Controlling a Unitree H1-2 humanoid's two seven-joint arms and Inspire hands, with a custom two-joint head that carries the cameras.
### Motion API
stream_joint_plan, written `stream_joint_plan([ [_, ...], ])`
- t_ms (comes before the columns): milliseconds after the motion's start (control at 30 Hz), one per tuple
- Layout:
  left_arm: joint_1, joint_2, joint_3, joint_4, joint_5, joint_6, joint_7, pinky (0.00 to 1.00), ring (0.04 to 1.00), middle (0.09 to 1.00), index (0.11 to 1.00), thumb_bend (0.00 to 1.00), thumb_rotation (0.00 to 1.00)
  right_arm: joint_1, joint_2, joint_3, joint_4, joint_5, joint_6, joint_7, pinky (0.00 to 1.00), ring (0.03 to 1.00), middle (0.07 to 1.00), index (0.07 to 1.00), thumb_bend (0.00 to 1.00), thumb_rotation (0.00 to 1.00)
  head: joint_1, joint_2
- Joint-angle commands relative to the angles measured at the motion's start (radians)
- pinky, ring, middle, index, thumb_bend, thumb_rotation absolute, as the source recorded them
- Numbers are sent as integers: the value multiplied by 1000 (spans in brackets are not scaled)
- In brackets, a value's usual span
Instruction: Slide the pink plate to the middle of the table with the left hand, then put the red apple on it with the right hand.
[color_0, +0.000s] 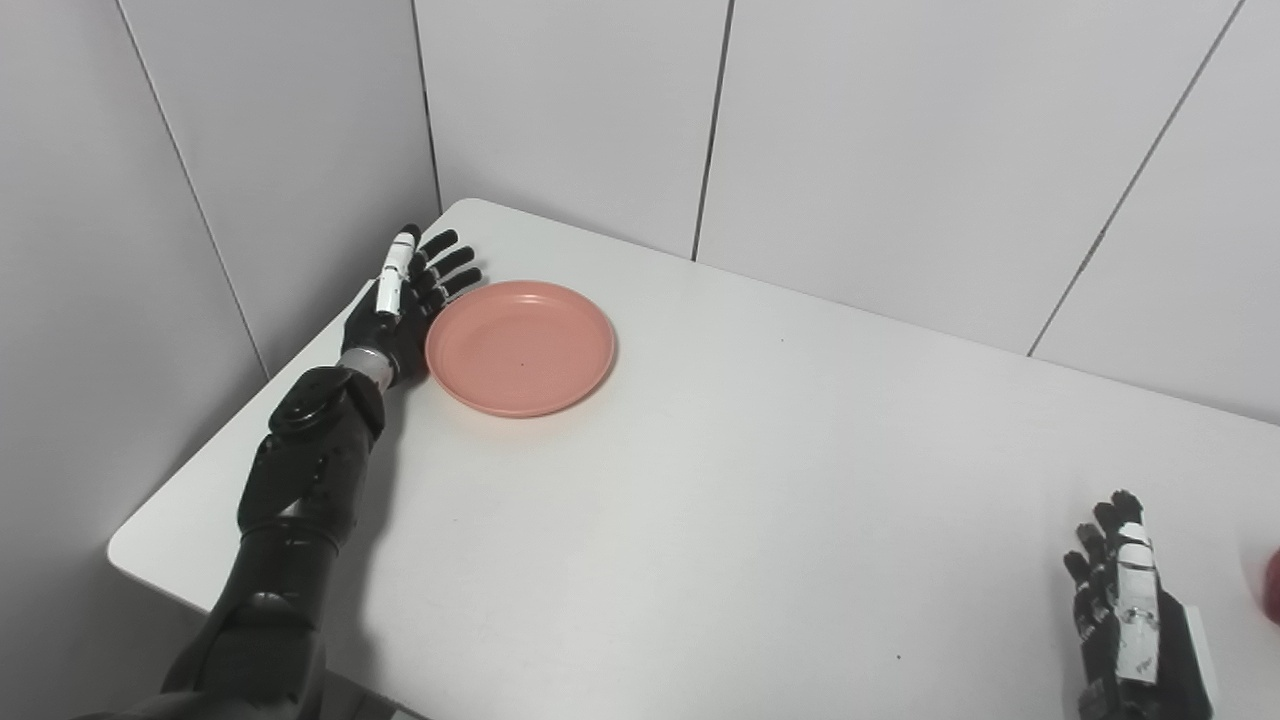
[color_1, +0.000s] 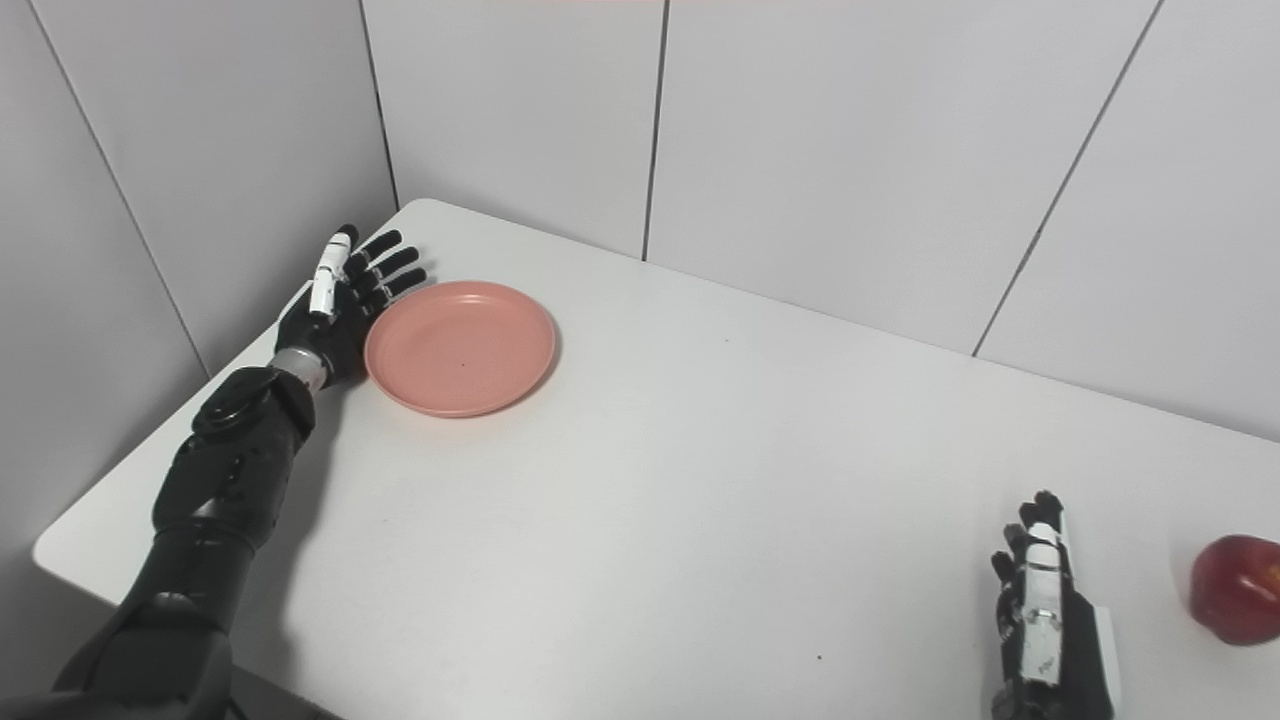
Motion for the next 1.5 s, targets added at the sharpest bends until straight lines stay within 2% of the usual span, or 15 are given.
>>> stream_joint_plan([
  [0,-12,3,-4,-26,-7,14,-1,833,853,863,848,341,1000,-27,-5,-2,-29,4,-23,8,1000,997,999,1000,132,1000,-1,0],
  [200,1,-10,-10,-53,-21,44,-16,847,865,872,854,332,1000,-24,2,-6,-35,14,-15,5,1000,993,993,992,139,1000,-2,4],
  [400,16,-34,-20,-99,-6,85,17,844,850,861,843,337,1000,-24,7,-9,-35,13,-15,-1,1000,983,983,981,138,1000,-4,6],
  [767,20,-48,-44,-105,-13,119,16,866,858,869,858,330,1000,-21,7,-3,-46,18,-1,3,1000,993,995,996,141,1000,-15,12],
  [1067,14,-64,-71,-104,-9,132,25,848,847,856,840,333,1000,-23,8,0,-44,26,-7,6,1000,1000,1000,1000,141,1000,-24,16],
  [1467,15,-100,-127,-88,24,97,16,843,844,854,840,327,1000,-22,11,1,-40,18,-10,0,1000,1000,1000,1000,152,1000,-35,26],
])
